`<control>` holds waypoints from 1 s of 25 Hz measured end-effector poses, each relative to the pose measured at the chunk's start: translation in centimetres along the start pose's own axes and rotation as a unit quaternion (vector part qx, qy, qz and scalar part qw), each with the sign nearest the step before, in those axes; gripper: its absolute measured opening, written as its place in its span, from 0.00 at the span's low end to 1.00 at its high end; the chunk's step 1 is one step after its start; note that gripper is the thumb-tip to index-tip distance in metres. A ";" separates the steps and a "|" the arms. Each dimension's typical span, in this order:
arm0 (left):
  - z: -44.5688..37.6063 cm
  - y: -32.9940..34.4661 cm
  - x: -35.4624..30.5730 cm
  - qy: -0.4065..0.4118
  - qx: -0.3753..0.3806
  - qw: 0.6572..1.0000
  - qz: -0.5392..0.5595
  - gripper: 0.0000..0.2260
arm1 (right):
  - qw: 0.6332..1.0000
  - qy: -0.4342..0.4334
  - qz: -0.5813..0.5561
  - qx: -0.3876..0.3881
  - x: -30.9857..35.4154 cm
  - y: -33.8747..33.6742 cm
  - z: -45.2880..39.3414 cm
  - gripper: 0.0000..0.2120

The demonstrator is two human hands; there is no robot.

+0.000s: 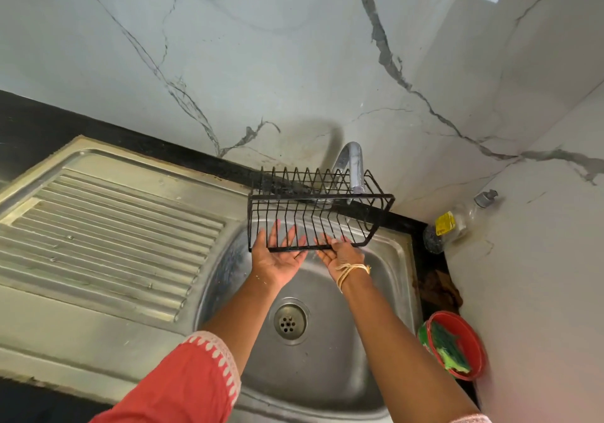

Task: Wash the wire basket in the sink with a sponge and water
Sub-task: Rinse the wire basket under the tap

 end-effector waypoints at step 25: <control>-6.4 2.5 4.7 -0.097 0.068 0.991 -0.068 0.20 | 0.523 -0.369 0.765 -0.075 -1.7 -1.9 -0.8 0.36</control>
Point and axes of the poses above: each hand's wrist, its own z-axis away from the middle knuckle, its own y-axis out of the palm, x = y × z, the point moved 2 cm from there along -z, towards the middle knuckle, and after that the axes turned 7 degrees about y, right-handed, at the moved point
